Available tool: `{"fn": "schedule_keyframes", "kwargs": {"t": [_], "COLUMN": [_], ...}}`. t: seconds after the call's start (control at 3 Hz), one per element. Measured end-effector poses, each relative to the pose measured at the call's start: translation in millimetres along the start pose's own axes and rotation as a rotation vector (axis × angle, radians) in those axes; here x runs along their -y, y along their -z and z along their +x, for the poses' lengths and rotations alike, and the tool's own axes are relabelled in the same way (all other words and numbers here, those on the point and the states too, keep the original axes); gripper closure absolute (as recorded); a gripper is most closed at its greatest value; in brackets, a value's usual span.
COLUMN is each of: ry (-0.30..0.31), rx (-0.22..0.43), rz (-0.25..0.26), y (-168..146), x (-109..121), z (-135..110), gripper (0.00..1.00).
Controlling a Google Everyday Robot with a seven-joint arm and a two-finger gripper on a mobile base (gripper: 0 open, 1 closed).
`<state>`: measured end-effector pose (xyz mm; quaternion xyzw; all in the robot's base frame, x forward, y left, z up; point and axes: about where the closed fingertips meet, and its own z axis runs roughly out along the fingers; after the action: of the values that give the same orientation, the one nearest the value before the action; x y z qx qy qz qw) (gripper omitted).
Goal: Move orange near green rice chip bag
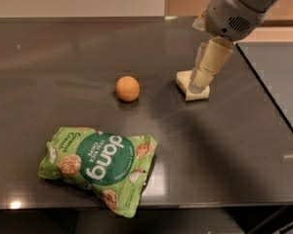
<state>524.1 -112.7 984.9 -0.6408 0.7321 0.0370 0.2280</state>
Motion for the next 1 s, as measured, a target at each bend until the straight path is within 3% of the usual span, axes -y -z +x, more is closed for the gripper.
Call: {"fn": "schedule_keyframes", "kwargs": {"t": [0.33, 1.0], "ry": [0.077, 0.185], "rx": [0.034, 0.045], "rz": [-0.046, -0.136], "y": [-31.1, -99.4], "x": [3.2, -1.9], "z": [-42.8, -100.0], "gripper": [0.00, 0.00]}}
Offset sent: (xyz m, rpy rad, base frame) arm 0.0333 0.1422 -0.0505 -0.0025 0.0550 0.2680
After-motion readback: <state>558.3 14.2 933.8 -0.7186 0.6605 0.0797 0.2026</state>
